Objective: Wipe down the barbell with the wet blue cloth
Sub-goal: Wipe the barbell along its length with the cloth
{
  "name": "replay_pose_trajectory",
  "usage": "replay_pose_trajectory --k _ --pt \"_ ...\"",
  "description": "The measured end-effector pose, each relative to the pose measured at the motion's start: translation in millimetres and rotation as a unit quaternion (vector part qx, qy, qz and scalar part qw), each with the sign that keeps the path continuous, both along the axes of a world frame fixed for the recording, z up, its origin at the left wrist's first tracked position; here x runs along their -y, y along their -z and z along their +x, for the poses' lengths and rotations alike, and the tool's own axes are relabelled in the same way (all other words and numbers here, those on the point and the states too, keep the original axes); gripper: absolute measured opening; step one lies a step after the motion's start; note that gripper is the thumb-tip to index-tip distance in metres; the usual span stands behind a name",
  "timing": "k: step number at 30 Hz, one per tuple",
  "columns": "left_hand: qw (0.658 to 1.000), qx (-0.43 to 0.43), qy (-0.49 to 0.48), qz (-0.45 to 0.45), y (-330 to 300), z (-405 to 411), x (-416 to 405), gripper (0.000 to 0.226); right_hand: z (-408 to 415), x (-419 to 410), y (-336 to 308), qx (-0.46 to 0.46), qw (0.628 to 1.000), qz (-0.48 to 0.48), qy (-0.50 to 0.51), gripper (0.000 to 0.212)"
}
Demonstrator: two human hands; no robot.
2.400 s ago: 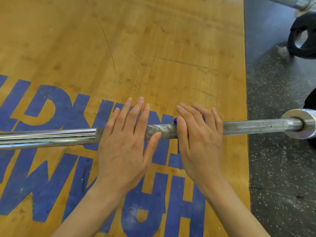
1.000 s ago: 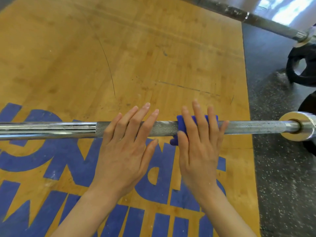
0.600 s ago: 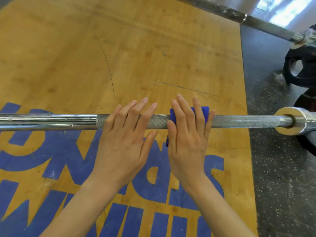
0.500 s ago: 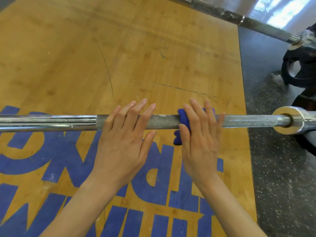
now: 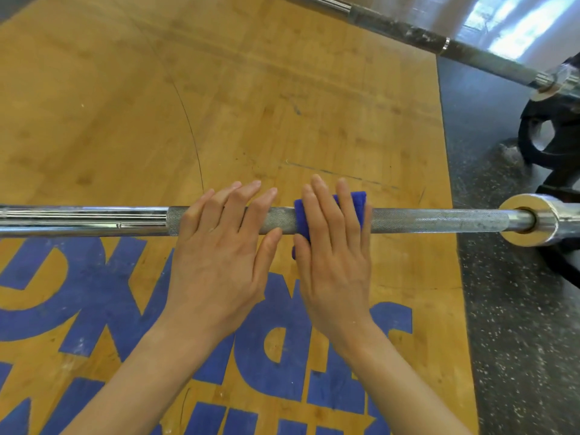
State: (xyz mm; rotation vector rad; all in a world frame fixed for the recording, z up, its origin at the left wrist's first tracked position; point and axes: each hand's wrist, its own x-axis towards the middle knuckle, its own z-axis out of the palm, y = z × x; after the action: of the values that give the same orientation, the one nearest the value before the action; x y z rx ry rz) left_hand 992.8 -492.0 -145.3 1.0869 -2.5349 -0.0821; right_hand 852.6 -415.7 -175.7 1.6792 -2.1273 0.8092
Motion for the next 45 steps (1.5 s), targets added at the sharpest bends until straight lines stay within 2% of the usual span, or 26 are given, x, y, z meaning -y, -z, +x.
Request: replay_pose_trajectory --k 2,4,6,10,12,14,17,21,25,28,33,37,42,45 --pt "1.0 -0.007 0.003 -0.001 0 -1 5 0.047 -20 -7 5 -0.017 1.0 -0.006 0.012 0.045" --pt "1.0 -0.01 0.003 0.002 -2 -3 9 0.047 -27 -7 9 0.018 0.998 -0.03 0.055 0.046" --pt "1.0 -0.01 -0.002 0.005 -2 -6 13 0.047 -13 5 10 0.036 0.997 -0.037 0.05 0.046" --pt "1.0 -0.023 0.002 0.017 -4 -9 22 0.047 -29 14 10 -0.033 0.999 -0.022 0.008 0.045" --pt "0.999 -0.028 0.002 0.023 -6 -12 26 0.046 -42 13 8 0.017 0.998 -0.035 0.056 0.046" --pt "0.999 -0.028 -0.004 0.026 -7 -15 30 0.047 -31 21 6 0.046 0.997 -0.038 0.054 0.047" --pt "0.999 -0.035 -0.008 0.024 -6 -20 35 0.046 -22 30 5 0.0 1.0 -0.019 -0.01 0.046" --pt "0.999 -0.041 -0.003 0.019 -6 -22 43 0.046 -39 25 7 0.024 0.998 -0.022 0.053 0.046" --pt "0.998 -0.052 -0.009 0.02 -6 -25 47 0.046 -42 49 -10 -0.016 0.999 -0.008 0.044 0.05" --pt "0.998 -0.052 -0.007 0.023 -6 -26 50 0.046 -35 50 -15 0.005 0.997 0.002 0.075 0.048" --pt "0.998 -0.049 -0.007 0.026 -7 -25 48 0.047 -31 36 -17 -0.019 0.997 0.07 0.01 0.049" --pt "0.998 -0.042 -0.009 0.038 -7 -24 45 0.048 -36 61 -40 0.055 0.99 0.114 0.062 0.061" --pt "0.998 -0.054 -0.009 0.034 -9 -18 36 0.046 -31 17 -29 -0.007 0.993 0.121 0.001 0.055" --pt "0.998 -0.045 -0.007 0.041 -9 -16 30 0.045 -33 24 -32 0.048 0.992 0.095 0.064 0.06"
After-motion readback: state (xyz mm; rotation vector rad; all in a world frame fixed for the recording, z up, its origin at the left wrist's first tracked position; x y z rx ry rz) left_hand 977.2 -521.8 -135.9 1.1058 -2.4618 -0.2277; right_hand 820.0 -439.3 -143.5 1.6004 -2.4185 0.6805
